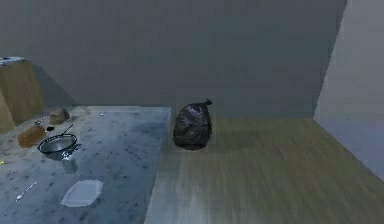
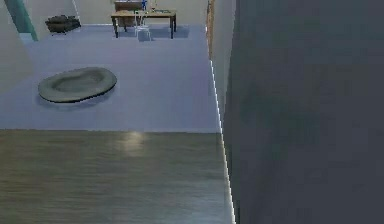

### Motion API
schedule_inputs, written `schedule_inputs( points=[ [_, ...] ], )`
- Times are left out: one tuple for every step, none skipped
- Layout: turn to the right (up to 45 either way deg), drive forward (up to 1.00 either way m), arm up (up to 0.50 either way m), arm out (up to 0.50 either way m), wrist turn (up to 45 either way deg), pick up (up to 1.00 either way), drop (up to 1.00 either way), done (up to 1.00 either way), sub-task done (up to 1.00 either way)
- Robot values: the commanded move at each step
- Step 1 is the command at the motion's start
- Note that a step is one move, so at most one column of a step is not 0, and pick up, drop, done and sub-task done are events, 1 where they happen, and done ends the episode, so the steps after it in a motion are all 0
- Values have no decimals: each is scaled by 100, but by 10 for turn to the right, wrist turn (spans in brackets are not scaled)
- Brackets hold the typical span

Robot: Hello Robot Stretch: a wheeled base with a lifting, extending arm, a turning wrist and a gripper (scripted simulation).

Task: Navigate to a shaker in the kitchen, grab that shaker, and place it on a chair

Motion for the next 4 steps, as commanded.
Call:
schedule_inputs(
  points=[
    [0, 15, 0, 0, 0, 0, 0, 0, 0],
    [-450, 0, 0, 0, 0, 0, 0, 0, 0],
    [-360, 0, 0, 0, 0, 0, 0, 0, 0],
    [0, 100, 0, 0, 0, 0, 0, 0, 0]
  ],
)
